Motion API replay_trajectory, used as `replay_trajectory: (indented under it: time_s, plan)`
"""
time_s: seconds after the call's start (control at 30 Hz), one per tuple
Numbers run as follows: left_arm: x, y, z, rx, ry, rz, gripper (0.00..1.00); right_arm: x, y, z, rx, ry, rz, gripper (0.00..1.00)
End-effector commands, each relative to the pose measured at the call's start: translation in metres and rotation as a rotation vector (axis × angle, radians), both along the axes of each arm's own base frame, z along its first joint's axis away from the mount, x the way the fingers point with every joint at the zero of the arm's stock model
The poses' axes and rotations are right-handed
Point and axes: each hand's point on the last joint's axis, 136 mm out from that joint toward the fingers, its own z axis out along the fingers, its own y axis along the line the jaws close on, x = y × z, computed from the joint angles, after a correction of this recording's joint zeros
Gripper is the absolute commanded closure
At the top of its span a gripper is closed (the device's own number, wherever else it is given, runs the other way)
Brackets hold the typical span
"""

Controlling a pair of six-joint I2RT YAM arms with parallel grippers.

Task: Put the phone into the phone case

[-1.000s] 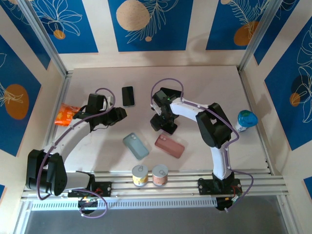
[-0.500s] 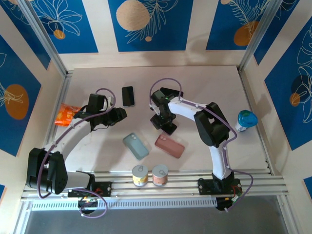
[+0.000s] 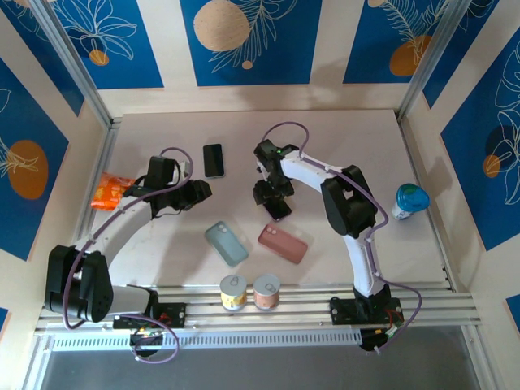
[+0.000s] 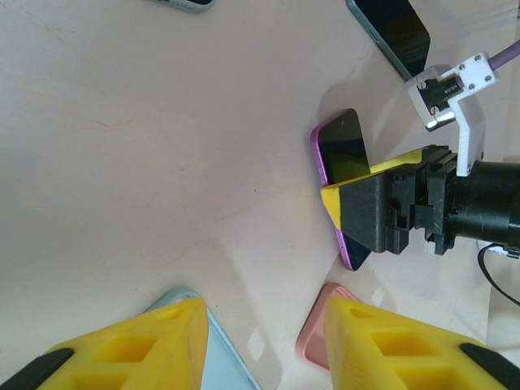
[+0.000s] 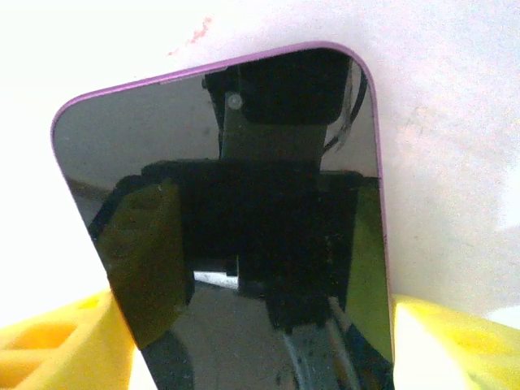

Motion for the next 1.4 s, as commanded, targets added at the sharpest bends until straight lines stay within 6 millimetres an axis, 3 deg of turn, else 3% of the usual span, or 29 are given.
replay_trajectory:
  time_s: [0.0, 0.27, 0.57, 1.03, 1.17, 1.37]
  plan:
    - [-0.004, 0.002, -0.008, 0.022, 0.016, -0.009, 0.57, -0.015, -0.013, 0.0, -0.005, 0.041, -0.016, 0.24]
    - [-0.004, 0.002, -0.012, 0.021, 0.021, -0.01, 0.57, -0.025, -0.021, 0.002, -0.049, 0.027, 0.049, 0.18]
    - [-0.007, 0.004, -0.012, 0.026, 0.02, -0.009, 0.57, -0.024, -0.009, 0.0, -0.027, 0.035, 0.061, 0.07]
    - [-0.008, 0.004, -0.012, 0.025, 0.014, -0.005, 0.57, -0.028, -0.02, -0.014, -0.132, -0.014, 0.252, 0.07]
    - [-0.007, 0.004, -0.011, 0.022, 0.007, -0.008, 0.58, -0.032, -0.02, -0.017, -0.135, -0.012, 0.258, 0.12]
    - [0.004, -0.001, -0.01, 0.017, -0.006, -0.027, 0.59, -0.034, -0.024, -0.026, -0.166, -0.023, 0.269, 0.37]
